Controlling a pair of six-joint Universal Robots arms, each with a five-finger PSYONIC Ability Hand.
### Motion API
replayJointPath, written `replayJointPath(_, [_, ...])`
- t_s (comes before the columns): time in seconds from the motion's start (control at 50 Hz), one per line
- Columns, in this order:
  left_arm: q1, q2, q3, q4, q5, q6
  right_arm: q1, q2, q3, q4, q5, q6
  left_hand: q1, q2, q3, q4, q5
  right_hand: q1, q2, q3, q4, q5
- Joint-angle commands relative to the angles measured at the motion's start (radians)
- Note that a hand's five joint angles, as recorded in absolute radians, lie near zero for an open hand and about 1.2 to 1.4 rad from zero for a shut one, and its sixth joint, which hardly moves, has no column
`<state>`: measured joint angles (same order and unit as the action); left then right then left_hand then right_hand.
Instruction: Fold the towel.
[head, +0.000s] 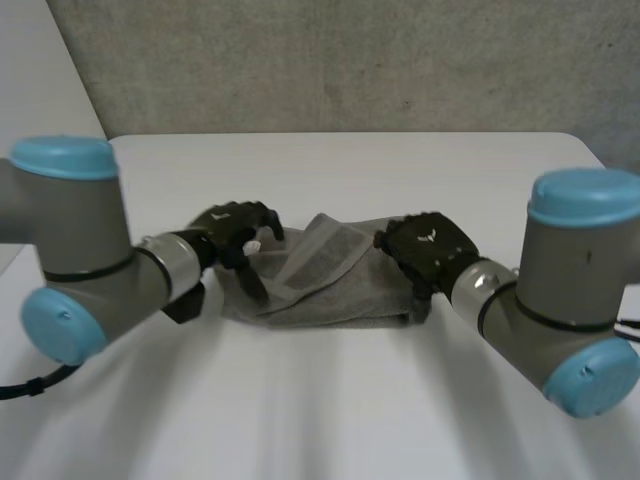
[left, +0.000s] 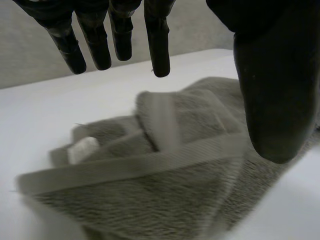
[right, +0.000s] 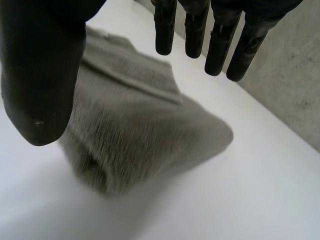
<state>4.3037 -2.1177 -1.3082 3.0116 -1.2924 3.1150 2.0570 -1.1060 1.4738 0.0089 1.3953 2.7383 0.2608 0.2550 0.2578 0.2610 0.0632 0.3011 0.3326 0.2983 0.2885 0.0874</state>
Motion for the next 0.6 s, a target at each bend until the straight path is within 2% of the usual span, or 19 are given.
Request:
replayJointPath(0.02, [-0.079,-0.115,0.073,0.03,-0.007,0.001,-0.021,0.006,0.13,-0.125,0.005,-0.014,-0.038,-0.033,-0.036,-0.039,-0.015,0.001,-0.03,0.004,0.014,0.04])
replayJointPath(0.12, [-0.111,-0.172,0.133,0.035,-0.008,0.001,-0.038,0.005,0.178,-0.193,0.004,-0.014,-0.03,-0.024,-0.027,-0.03,-0.007,0.118,0.087,0.121,0.131,0.157])
replayJointPath(0.22, [-0.125,-0.226,0.2,0.039,-0.021,0.002,-0.049,0.014,0.187,-0.205,0.005,-0.016,-0.006,-0.001,-0.003,-0.007,0.017,0.127,0.096,0.13,0.14,0.167])
replayJointPath(0.26, [-0.127,-0.242,0.222,0.043,-0.038,0.002,-0.041,0.017,0.192,-0.207,0.005,-0.016,0.07,0.076,0.073,0.07,0.093,0.127,0.096,0.13,0.14,0.167])
replayJointPath(0.3, [-0.128,-0.274,0.259,0.038,-0.086,0.002,-0.04,0.015,0.194,-0.207,0.007,-0.016,0.245,0.251,0.248,0.245,0.268,0.127,0.096,0.13,0.14,0.167])
replayJointPath(0.32, [-0.128,-0.274,0.259,0.038,-0.087,0.002,-0.04,0.015,0.194,-0.207,0.007,-0.016,0.246,0.252,0.249,0.246,0.269,0.127,0.096,0.13,0.14,0.167])
replayJointPath(0.36, [-0.128,-0.295,0.273,0.038,-0.125,0.005,-0.038,0.014,0.195,-0.207,0.011,-0.016,0.451,0.456,0.454,0.45,0.474,0.124,0.093,0.127,0.137,0.164])
replayJointPath(0.38, [-0.128,-0.295,0.273,0.038,-0.125,0.005,-0.038,0.014,0.195,-0.207,0.011,-0.016,0.452,0.458,0.455,0.452,0.475,0.124,0.093,0.127,0.137,0.164])
replayJointPath(0.4, [-0.128,-0.3,0.273,0.038,-0.142,0.005,-0.038,0.012,0.194,-0.207,0.011,-0.016,0.644,0.649,0.647,0.643,0.667,0.124,0.093,0.127,0.137,0.164])
replayJointPath(0.42, [-0.128,-0.3,0.273,0.038,-0.142,0.005,-0.038,0.012,0.194,-0.207,0.01,-0.016,0.646,0.651,0.649,0.645,0.669,0.124,0.093,0.127,0.137,0.164])
replayJointPath(0.46, [-0.127,-0.301,0.267,0.035,-0.169,0.004,-0.038,0.012,0.192,-0.207,0.01,-0.016,0.836,0.842,0.839,0.836,0.859,0.124,0.093,0.127,0.137,0.164])
replayJointPath(0.6, [-0.107,-0.245,0.216,0.036,-0.255,-0.006,-0.041,0.012,0.192,-0.207,0.008,-0.017,0.851,0.857,0.854,0.851,0.874,0.124,0.093,0.127,0.137,0.164])
